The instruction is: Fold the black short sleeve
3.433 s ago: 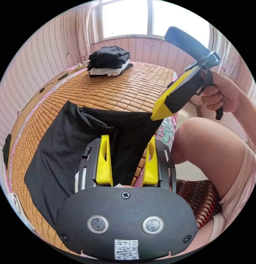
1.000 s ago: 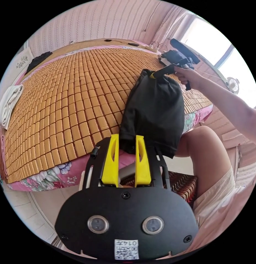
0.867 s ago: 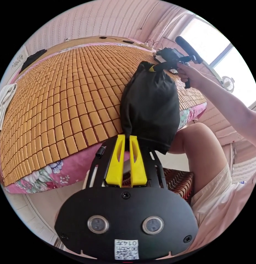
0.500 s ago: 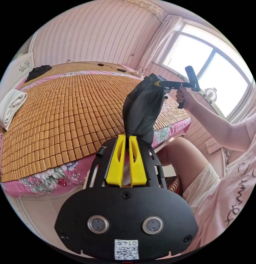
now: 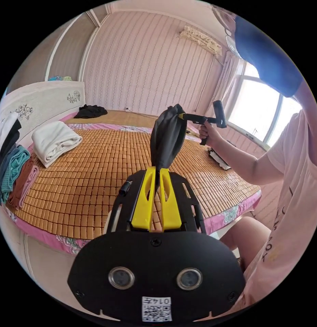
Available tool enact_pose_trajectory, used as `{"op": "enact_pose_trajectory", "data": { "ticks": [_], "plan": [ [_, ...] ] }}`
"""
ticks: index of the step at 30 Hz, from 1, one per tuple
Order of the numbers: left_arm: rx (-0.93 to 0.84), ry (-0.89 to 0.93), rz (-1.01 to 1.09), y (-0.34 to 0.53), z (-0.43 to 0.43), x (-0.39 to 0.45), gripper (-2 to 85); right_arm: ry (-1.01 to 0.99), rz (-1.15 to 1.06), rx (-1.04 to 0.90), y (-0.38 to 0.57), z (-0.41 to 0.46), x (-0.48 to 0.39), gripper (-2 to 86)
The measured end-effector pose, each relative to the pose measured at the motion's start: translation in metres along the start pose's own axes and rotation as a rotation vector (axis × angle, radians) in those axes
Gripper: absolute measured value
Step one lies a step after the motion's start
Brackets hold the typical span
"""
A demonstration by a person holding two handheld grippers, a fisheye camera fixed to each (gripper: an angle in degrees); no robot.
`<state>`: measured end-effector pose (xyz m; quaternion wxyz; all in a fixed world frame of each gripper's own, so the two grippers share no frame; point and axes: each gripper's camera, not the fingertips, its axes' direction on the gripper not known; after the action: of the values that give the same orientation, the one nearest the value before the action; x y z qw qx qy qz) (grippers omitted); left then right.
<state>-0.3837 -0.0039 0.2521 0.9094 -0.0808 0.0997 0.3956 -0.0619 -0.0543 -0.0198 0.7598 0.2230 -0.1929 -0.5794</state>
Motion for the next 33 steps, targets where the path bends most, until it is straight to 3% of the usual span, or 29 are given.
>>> {"op": "enact_pose_trajectory", "data": {
  "ticks": [6, 11, 16, 19, 24, 28, 33],
  "plan": [
    [0.144, -0.054, -0.182, -0.05, -0.028, -0.075, -0.8, -0.014, -0.185, -0.094, -0.178, 0.103, -0.008, 1.2],
    [0.251, -0.207, -0.358, -0.096, -0.055, -0.172, 0.3, -0.074, -0.378, -0.251, -0.386, 0.282, -0.067, 2.8],
    [0.128, -0.369, -0.475, -0.117, -0.049, -0.29, 7.0, 0.079, -0.27, -0.478, -0.459, 0.5, -0.1, 11.8],
    [-0.057, -0.341, -0.594, -0.103, -0.056, -0.331, 7.2, -0.078, -0.115, -0.647, -0.419, 0.556, -0.092, 14.8],
    [-0.216, -0.172, -0.543, -0.082, -0.135, -0.283, 5.9, -0.07, -0.055, -0.86, -0.288, 0.47, -0.095, 13.5],
    [-0.338, -0.128, -0.453, -0.102, -0.193, -0.222, 5.0, 0.091, 0.05, -1.117, -0.184, 0.299, -0.138, 12.4],
    [-0.464, -0.16, -0.112, -0.189, -0.204, -0.163, 3.1, 0.318, 0.327, -1.165, -0.151, 0.126, -0.181, 13.4]
  ]
}}
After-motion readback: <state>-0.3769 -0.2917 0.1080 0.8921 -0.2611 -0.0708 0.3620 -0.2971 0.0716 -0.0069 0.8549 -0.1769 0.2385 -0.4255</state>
